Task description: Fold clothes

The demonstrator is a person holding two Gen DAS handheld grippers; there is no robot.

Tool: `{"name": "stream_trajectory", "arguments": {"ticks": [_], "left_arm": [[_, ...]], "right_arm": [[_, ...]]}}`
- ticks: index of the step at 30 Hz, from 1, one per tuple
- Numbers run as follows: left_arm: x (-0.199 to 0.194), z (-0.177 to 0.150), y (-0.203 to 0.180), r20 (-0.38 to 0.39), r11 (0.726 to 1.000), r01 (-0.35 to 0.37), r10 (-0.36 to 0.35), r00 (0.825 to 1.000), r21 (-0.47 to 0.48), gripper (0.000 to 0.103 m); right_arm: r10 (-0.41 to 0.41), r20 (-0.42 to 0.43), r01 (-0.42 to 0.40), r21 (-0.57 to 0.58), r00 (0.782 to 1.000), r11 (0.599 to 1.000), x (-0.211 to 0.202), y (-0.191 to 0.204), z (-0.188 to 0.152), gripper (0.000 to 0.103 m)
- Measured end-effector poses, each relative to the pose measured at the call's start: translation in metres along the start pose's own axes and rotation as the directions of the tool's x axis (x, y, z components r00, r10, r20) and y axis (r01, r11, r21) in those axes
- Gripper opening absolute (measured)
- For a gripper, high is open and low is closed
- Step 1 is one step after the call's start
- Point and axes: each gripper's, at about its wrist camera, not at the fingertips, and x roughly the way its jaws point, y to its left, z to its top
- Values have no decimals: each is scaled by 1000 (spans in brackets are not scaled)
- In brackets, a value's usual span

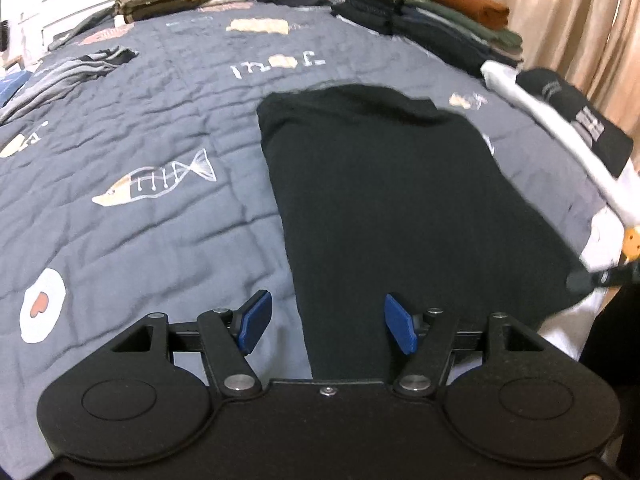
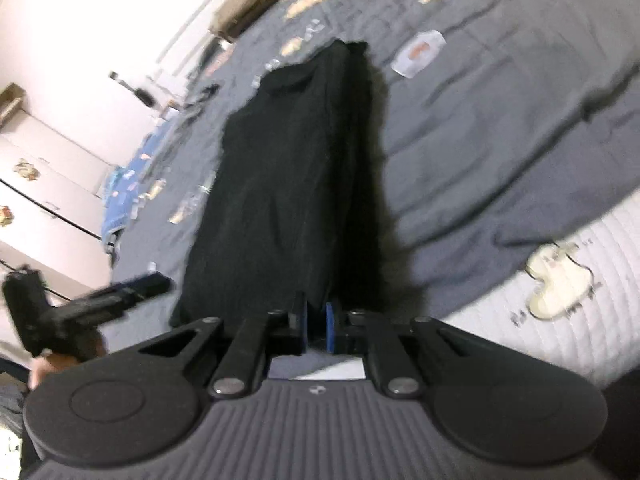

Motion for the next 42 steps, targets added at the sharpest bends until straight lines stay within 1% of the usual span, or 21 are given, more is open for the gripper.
{"name": "stream_trajectory", "arguments": {"ticks": [2,5,8,10,12,14,16,18,20,22,24,28,30,32,34,37,38,39,40,41,42], "left_arm": [[-1,2,-1,8,1000,4,-4,1000,-1,62],[-2,5,-2,22,1000,15,-14,1000,-5,62],[-6,9,-1,55,999,35,-34,998,-20,62],[-9,13,1,85,997,57,-53,995,-43,62],[-10,19,2,120,994,81,-73,990,-68,62],[-9,24,3,144,991,97,-83,986,-90,62],[-7,30,3,164,988,111,-92,982,-109,62],[-4,35,2,178,985,122,-99,979,-122,62],[1,40,1,186,983,125,-99,977,-131,62],[6,43,1,183,983,123,-97,978,-138,62],[13,46,1,174,983,117,-91,980,-143,62],[24,52,2,165,982,111,-86,983,-153,62],[29,55,3,160,982,111,-87,983,-153,62],[34,57,3,155,982,110,-86,984,-154,62],[38,59,3,151,982,110,-86,985,-157,62],[44,61,1,145,981,112,-90,985,-157,62],[45,62,0,143,981,115,-93,985,-157,62],[46,63,-1,143,981,118,-96,985,-155,62],[48,63,-2,141,981,120,-98,985,-152,62],[49,64,-3,140,981,122,-101,985,-148,62],[50,65,-4,139,982,124,-104,985,-145,62]], "right_arm": [[-74,-33,72,-49,997,996,10,0,-1,11],[-100,-38,98,-60,994,993,7,5,3,12],[-118,44,123,-131,992,984,-19,24,17,14],[-91,132,114,-180,987,977,-39,39,36,21],[-62,204,113,-245,977,963,-49,51,57,44],[-57,255,141,-325,965,935,-42,60,84,48],[-61,286,169,-368,956,915,-25,63,115,49],[-69,295,176,-354,953,919,-5,58,143,49],[-51,294,156,-346,955,925,15,53,166,49],[-56,286,165,-373,957,913,37,52,184,49],[-46,280,173,-449,959,877,56,54,194,49],[-16,219,141,-566,975,812,90,60,204,49],[-10,159,105,-602,987,792,106,61,206,49],[-20,111,88,-649,994,756,119,64,204,48],[-46,96,99,-681,994,725,131,65,202,48],[-68,74,100,-700,995,707,142,64,201,45],[-71,70,99,-706,995,701,145,64,200,41],[-74,66,99,-712,995,695,148,63,198,30],[-77,62,98,-718,995,689,151,63,197,22],[-78,61,99,-713,995,694,152,63,197,3],[-79,62,99,-708,995,700,154,63,196,1]]}}
